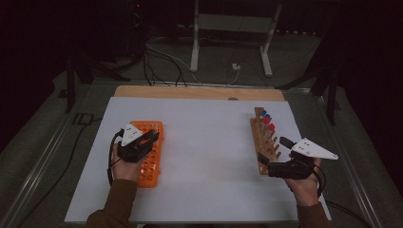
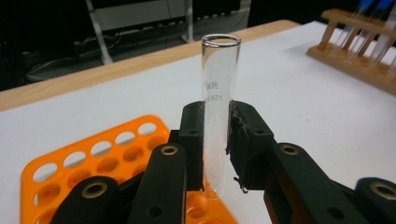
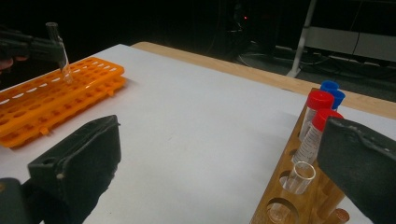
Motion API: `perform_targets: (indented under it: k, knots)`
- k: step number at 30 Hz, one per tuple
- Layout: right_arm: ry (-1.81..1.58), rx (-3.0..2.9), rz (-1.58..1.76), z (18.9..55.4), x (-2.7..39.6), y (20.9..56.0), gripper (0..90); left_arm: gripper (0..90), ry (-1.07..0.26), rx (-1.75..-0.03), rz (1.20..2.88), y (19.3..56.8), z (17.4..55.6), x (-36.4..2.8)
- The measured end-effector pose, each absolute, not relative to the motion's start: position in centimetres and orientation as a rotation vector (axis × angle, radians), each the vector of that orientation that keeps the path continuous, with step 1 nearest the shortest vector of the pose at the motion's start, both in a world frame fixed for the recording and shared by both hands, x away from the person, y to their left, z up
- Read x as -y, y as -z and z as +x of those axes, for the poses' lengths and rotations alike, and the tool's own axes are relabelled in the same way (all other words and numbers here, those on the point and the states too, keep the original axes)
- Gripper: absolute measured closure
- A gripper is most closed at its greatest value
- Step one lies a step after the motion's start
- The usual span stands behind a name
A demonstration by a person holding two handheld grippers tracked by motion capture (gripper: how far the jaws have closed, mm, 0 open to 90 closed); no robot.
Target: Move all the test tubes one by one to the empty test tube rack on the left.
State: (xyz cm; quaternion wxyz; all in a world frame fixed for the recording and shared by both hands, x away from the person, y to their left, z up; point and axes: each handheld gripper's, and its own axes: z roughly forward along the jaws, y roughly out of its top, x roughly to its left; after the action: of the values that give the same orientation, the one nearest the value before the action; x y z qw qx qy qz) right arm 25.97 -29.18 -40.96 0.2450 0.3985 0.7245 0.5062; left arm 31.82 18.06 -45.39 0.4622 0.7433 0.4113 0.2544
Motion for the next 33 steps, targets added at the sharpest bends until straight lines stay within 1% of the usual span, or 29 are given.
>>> perform_targets:
  k: [11, 19, 33]
  knots:
    - [-1.381, -1.973, 1.099, 25.9, 29.5, 41.2, 0.2, 75.7, -0.601, -1.067, 1.885, 46.3, 32.3, -18.3]
    - [-1.375, -1.983, 1.104, 25.9, 29.5, 41.5, 0.2, 75.8, -0.556, -1.120, 1.975, 47.5, 32.0, -18.8]
    - [-1.362, -1.984, 1.098, 25.9, 29.5, 41.6, 0.6, 76.6, -0.559, -1.123, 2.060, 47.4, 32.1, -18.1]
